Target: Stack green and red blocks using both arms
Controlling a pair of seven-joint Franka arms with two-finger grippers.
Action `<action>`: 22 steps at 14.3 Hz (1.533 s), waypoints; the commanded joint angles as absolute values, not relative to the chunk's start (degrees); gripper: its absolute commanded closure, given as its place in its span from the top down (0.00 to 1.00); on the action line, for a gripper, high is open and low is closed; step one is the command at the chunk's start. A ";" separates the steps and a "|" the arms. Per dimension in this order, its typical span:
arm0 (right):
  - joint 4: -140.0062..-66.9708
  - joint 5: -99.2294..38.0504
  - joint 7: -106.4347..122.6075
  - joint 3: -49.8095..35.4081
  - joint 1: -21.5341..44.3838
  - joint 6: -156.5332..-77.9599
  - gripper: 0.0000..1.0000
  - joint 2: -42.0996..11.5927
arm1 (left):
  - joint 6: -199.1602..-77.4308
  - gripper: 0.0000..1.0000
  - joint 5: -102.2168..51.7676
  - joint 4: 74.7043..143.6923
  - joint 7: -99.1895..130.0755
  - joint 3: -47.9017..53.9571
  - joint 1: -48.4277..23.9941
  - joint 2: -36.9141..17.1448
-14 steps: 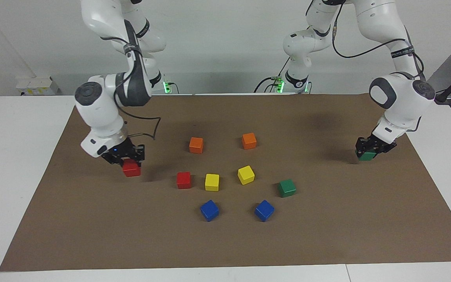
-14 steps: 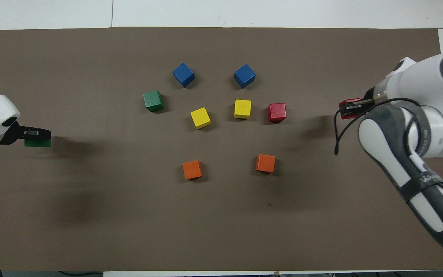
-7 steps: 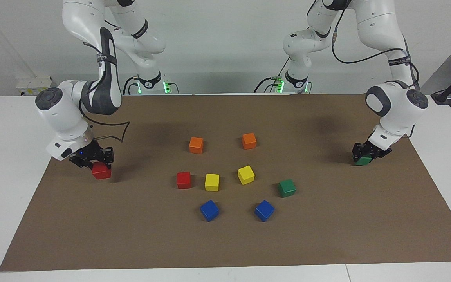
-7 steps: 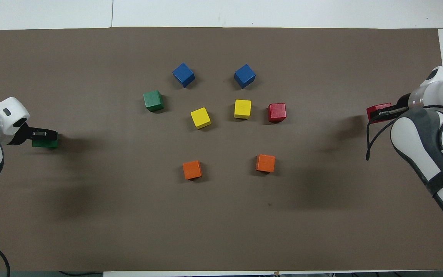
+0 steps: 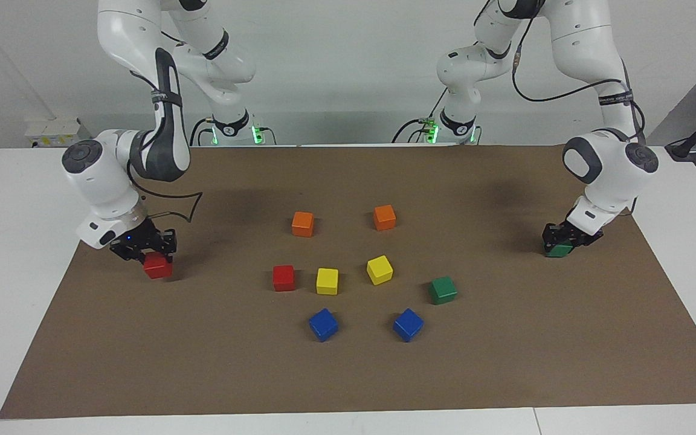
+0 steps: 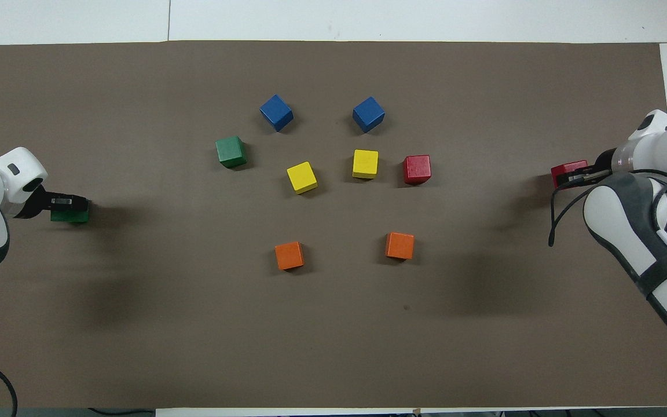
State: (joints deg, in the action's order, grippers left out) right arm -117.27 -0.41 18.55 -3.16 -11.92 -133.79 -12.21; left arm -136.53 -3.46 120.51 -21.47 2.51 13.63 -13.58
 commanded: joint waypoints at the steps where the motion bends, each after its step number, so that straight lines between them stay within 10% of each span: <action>1: -118.47 -0.09 20.04 -3.96 -13.18 -135.00 0.00 -12.04 | -138.17 1.00 -2.81 121.03 -22.15 2.99 14.41 -13.71; 5: -118.83 -0.09 19.60 -3.96 -12.83 -135.09 0.00 -11.95 | -133.62 1.00 -2.81 117.35 -22.32 2.99 14.06 -13.54; 12: -120.06 -0.09 16.08 -3.96 -12.04 -136.58 0.00 -12.57 | -108.91 1.00 -2.90 91.43 -5.76 3.08 2.49 -18.10; 22: -120.23 0.00 15.29 -3.96 -11.87 -137.90 0.00 -13.97 | -119.17 1.00 -2.90 89.30 14.93 3.08 -14.41 -26.62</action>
